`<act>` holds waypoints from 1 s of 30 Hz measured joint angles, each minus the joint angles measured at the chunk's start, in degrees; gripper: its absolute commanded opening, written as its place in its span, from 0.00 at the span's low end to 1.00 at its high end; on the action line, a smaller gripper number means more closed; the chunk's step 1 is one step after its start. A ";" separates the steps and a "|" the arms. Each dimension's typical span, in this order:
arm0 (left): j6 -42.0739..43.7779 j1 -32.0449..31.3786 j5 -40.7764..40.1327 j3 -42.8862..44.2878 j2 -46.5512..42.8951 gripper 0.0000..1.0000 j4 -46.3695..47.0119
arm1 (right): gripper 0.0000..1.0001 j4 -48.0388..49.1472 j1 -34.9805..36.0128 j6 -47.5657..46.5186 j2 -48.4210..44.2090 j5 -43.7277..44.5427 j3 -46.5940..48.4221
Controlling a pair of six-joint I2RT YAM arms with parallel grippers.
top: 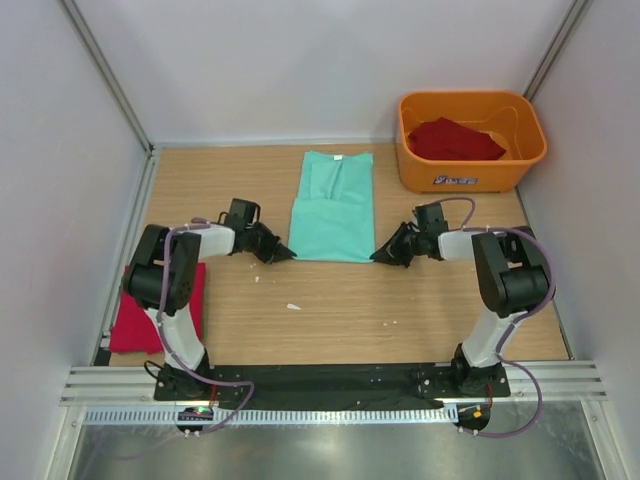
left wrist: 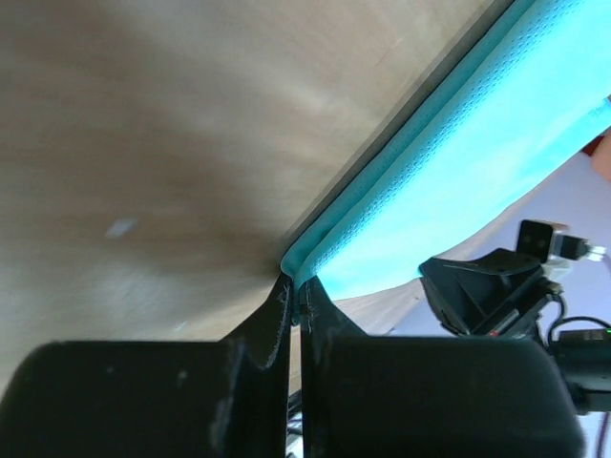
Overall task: Fold and stack the t-shirts
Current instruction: Fold the tshirt
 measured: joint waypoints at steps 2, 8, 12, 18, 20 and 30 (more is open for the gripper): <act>1.05 -0.09 -0.50 -2.25 -2.19 0.00 -0.26 | 0.01 -3.13 1.07 -2.47 -1.49 0.81 -0.02; 3.26 -4.15 -5.25 -12.94 -15.39 0.00 -5.77 | 0.01 -13.55 6.71 -8.04 -12.07 4.09 -3.87; 3.06 -10.12 -9.44 -19.98 -31.19 0.00 -12.68 | 0.01 -17.99 11.32 -8.83 -24.15 6.14 -9.60; -0.39 -16.11 -13.09 -26.25 -53.64 0.00 -22.25 | 0.02 -24.26 16.37 -6.75 -42.25 6.91 -19.06; -2.32 -17.97 -13.68 -29.05 -59.95 0.00 -25.18 | 0.01 -25.66 18.56 -5.14 -46.97 6.93 -21.59; -11.15 -24.92 -14.88 -34.95 -76.39 0.00 -36.00 | 0.01 -30.58 27.87 5.33 -62.62 7.89 -28.04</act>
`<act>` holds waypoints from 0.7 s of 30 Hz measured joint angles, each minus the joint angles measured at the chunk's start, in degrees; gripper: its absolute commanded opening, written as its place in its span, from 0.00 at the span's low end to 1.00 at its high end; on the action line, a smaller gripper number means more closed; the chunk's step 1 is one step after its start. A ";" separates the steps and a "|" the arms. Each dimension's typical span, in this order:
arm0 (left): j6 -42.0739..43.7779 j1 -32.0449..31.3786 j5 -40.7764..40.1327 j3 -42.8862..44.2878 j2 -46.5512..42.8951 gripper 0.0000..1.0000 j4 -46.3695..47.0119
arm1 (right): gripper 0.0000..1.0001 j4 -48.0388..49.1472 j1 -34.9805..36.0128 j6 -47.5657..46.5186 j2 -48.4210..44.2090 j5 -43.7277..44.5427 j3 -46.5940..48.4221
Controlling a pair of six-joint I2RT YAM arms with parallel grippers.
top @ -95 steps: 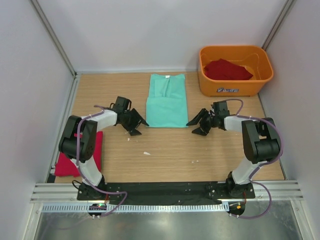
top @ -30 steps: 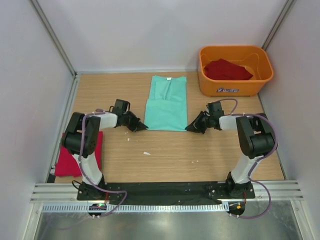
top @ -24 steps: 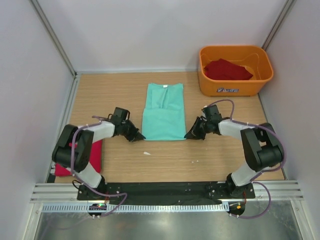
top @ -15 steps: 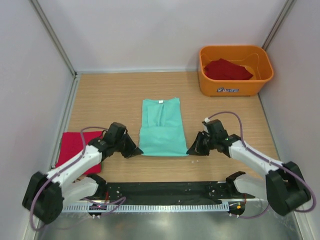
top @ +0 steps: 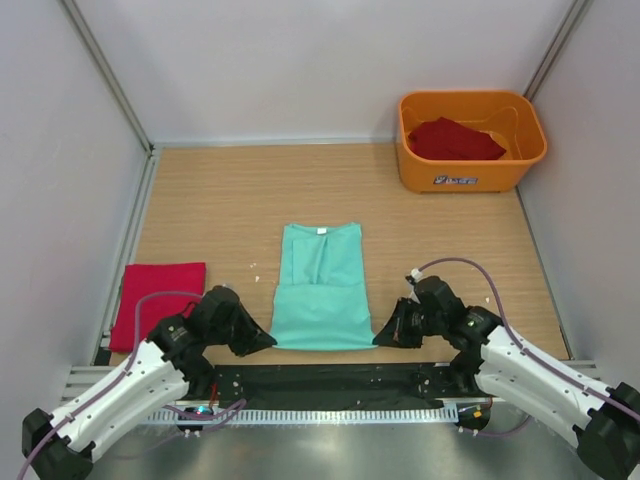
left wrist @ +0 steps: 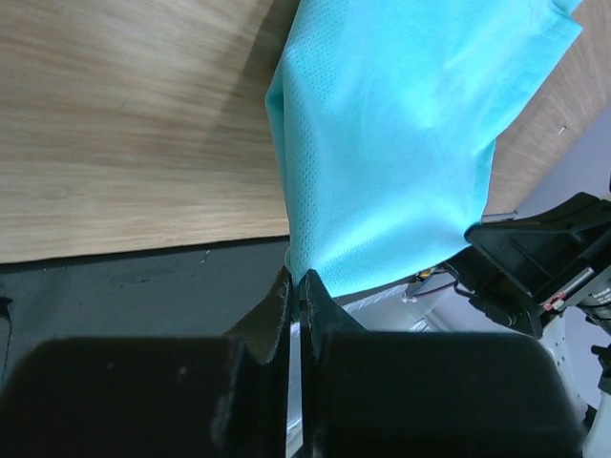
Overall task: Fold and stack the t-shirts
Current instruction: Fold the tshirt
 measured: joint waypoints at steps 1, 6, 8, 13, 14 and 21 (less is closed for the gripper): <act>-0.42 -0.55 -0.22 0.04 -0.22 0.00 -0.61 | 0.01 -0.28 0.94 0.85 -0.68 0.37 -0.13; -2.73 -3.43 -1.01 0.81 0.59 0.00 -3.26 | 0.01 -2.12 6.08 4.37 -2.23 1.97 -0.07; -2.97 -4.22 -1.14 1.95 2.23 0.00 -3.87 | 0.01 -3.48 6.64 4.83 -2.16 2.25 0.74; -2.19 -4.76 -2.60 9.84 10.54 0.00 -5.64 | 0.01 -5.75 6.73 4.79 1.40 2.45 6.69; -1.68 -4.66 -3.13 12.15 12.37 0.00 -5.84 | 0.01 -5.70 6.67 4.70 3.19 2.40 7.80; 11.30 7.85 -1.38 38.16 36.44 0.00 -7.52 | 0.01 -9.09 -4.81 -3.61 22.27 -2.21 25.46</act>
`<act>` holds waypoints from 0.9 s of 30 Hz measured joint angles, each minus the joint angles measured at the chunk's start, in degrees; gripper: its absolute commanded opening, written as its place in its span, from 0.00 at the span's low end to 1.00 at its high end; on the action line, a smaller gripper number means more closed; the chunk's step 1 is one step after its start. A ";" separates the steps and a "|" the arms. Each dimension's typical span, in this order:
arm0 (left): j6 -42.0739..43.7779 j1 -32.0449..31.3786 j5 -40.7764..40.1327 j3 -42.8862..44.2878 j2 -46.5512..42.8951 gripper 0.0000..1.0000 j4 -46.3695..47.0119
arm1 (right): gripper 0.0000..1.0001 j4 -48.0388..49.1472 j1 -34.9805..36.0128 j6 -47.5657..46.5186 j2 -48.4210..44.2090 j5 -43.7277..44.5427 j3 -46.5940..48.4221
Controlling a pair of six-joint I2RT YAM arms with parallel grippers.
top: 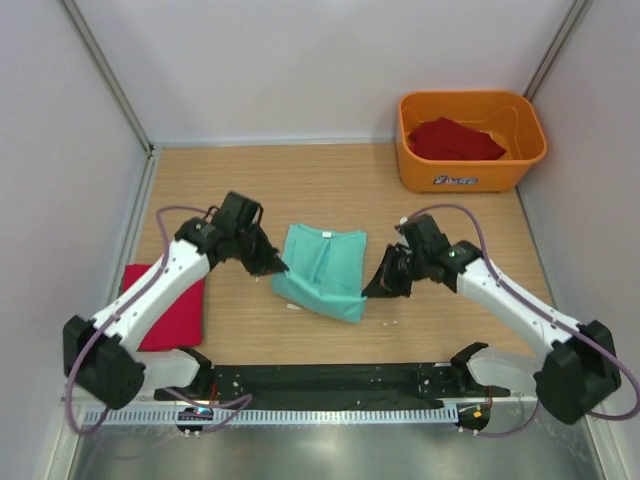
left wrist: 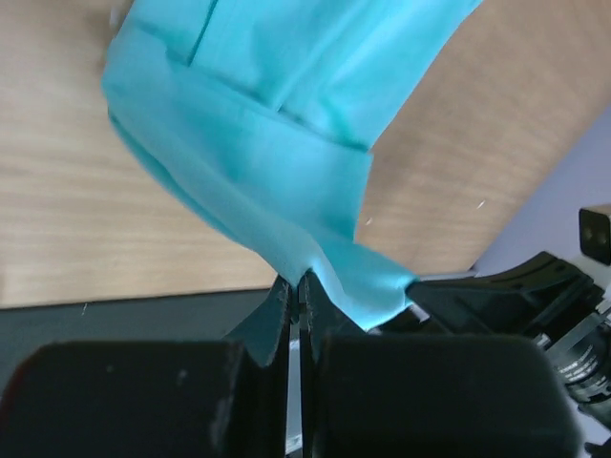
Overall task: Fold and stack the t-shirts
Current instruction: Fold the tshirt
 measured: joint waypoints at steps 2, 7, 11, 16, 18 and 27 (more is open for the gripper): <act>4.31 4.26 1.55 6.58 6.62 0.00 -0.17 | 0.01 -1.33 -4.00 -3.32 5.57 -1.40 5.99; 12.79 11.58 5.81 20.87 21.00 0.00 -0.46 | 0.01 -2.97 -9.73 -9.90 19.43 -4.92 19.85; 17.07 13.66 9.27 30.51 31.52 0.00 -0.63 | 0.01 -3.23 -12.33 -12.20 28.48 -7.96 26.34; 20.02 14.51 13.31 42.77 44.37 0.00 -0.85 | 0.01 -4.46 -15.89 -14.01 38.40 -10.25 34.27; 20.85 14.82 14.05 47.08 48.41 0.00 -0.87 | 0.01 -5.22 -16.81 -14.78 41.33 -10.80 37.59; 22.16 16.15 15.56 40.72 45.59 0.00 1.27 | 0.01 -9.62 -17.22 -18.78 44.59 -11.17 42.40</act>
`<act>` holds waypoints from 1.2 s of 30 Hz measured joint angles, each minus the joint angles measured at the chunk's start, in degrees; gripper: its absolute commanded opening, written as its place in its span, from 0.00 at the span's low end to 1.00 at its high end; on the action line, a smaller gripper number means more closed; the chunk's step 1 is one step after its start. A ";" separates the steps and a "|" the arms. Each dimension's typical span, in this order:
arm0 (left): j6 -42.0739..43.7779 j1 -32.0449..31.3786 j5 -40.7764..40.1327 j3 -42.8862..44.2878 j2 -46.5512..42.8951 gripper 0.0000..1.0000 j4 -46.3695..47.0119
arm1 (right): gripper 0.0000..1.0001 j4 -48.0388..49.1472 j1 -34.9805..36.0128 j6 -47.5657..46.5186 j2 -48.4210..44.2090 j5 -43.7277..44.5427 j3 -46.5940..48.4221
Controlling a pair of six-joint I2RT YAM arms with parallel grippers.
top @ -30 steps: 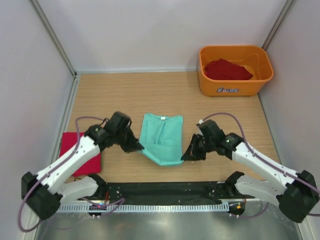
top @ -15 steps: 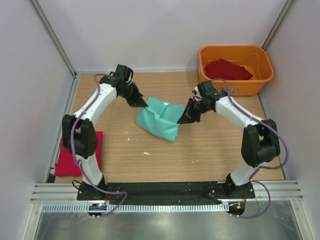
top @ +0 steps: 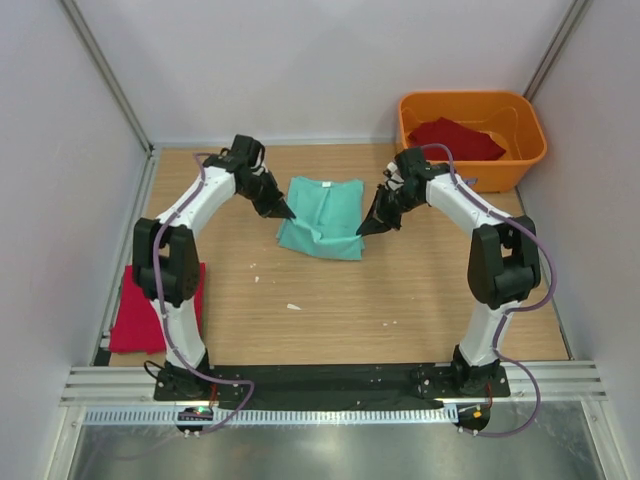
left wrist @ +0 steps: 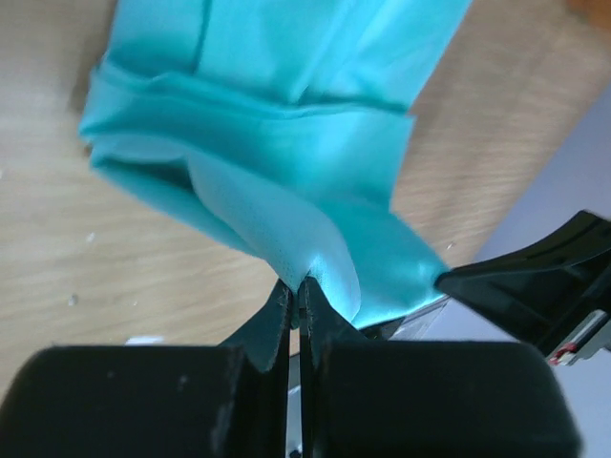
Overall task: Fold and stack the t-shirts
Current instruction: Fold the tshirt
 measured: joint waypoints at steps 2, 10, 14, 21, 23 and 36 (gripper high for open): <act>-0.24 0.00 0.04 -8.48 -4.98 0.00 1.25 | 0.01 -0.31 0.72 -0.81 -0.96 0.11 -1.86; -2.36 -0.70 -0.07 -34.40 -31.15 0.00 1.97 | 0.01 -1.75 6.25 -1.66 -17.09 0.79 -20.06; -4.07 -1.49 -0.02 -42.69 -44.02 0.00 1.51 | 0.01 -1.64 10.93 -0.17 -26.16 1.18 -26.47; -7.72 -2.34 0.17 -52.98 -63.84 0.00 -5.51 | 0.02 -0.46 19.32 6.29 -39.04 1.68 -36.52; -8.76 -2.51 0.20 -53.53 -68.50 0.00 -8.52 | 0.01 -0.15 21.68 9.05 -42.01 1.81 -38.42; -12.09 -2.64 -1.09 -47.28 -72.61 0.00 -19.58 | 0.01 1.81 30.01 20.68 -47.47 -0.28 -38.86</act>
